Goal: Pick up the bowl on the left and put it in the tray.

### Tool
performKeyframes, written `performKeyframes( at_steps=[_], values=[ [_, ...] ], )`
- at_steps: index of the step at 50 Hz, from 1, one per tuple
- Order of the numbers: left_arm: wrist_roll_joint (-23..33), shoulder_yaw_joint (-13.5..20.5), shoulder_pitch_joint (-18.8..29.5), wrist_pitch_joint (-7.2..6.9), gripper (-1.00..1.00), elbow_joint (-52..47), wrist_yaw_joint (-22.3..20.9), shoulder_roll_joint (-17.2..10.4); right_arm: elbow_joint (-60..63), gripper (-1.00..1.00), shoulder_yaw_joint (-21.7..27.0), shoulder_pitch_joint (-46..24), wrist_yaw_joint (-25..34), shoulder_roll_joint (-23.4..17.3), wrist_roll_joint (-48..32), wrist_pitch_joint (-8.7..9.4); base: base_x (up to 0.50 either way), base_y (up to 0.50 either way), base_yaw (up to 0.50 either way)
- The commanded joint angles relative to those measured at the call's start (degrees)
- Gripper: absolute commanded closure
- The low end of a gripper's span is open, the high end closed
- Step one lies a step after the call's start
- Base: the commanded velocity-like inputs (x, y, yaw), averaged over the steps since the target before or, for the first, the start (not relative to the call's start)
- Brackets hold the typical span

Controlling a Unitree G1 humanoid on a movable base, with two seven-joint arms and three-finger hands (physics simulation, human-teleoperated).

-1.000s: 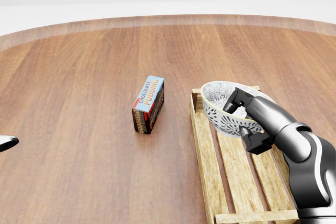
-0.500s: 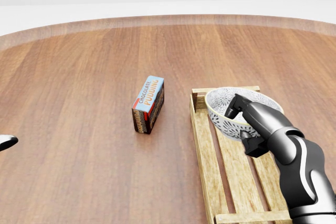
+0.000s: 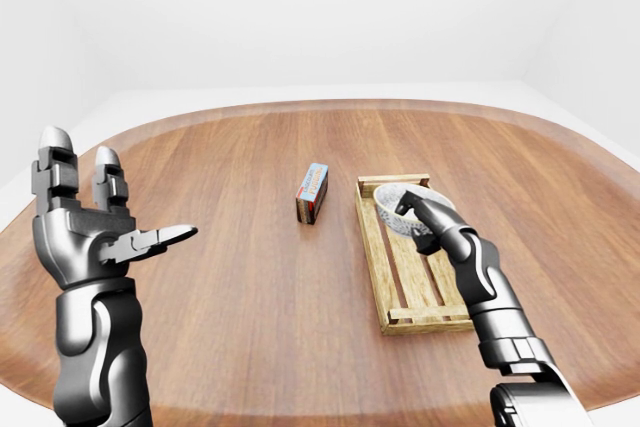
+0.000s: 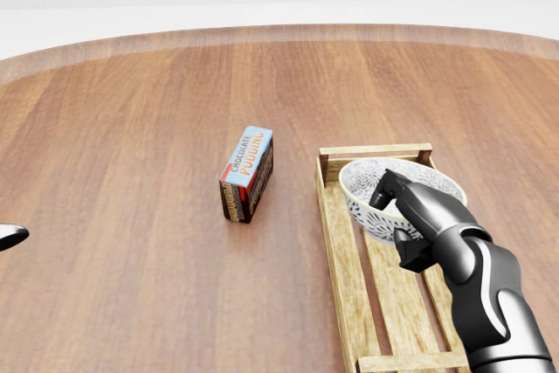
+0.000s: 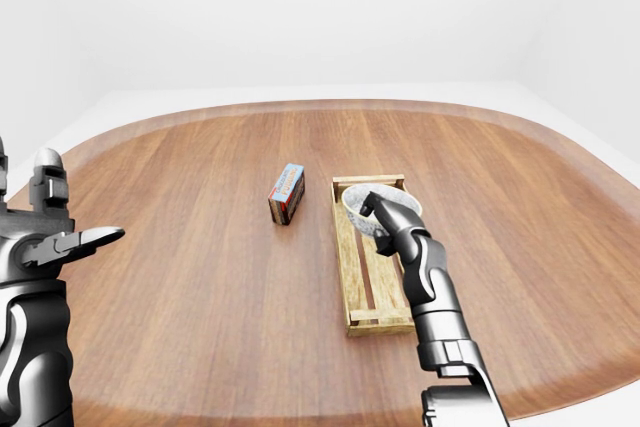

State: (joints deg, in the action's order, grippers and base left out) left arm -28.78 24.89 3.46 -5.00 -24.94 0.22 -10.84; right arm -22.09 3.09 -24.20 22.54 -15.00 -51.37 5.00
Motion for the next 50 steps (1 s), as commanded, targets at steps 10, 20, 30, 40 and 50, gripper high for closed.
performKeyframes(
  at_steps=[10,20,30,40,50],
  values=[
    [0.4,-0.3,-0.1,0.00,-1.00,0.1,-0.3,0.3,-3.7,1.00,0.0,-0.5,-4.5,-0.1,-5.3,0.00,0.00,0.00,0.00],
    [0.2,-0.2,-0.1,0.00,-1.00,0.0,-0.2,0.2,-7.7,1.00,-0.5,-1.3,-7.2,0.7,-4.0,0.00,0.00,0.00,0.00],
    [0.3,-0.4,0.1,0.00,-1.00,0.4,-0.2,0.2,-11.7,1.00,-0.9,-2.0,-9.9,0.8,-2.2,0.00,0.00,0.00,0.00],
    [0.1,-0.2,0.1,0.00,-1.00,0.3,-0.2,0.1,-14.7,1.00,-1.0,-2.4,-11.7,0.3,-0.7,0.00,0.00,0.00,0.00],
    [0.1,-0.2,0.0,0.00,-1.00,0.2,-0.2,0.1,-17.9,1.00,-1.5,-3.0,-13.7,0.5,0.2,0.00,0.00,0.00,0.00]
  ],
)
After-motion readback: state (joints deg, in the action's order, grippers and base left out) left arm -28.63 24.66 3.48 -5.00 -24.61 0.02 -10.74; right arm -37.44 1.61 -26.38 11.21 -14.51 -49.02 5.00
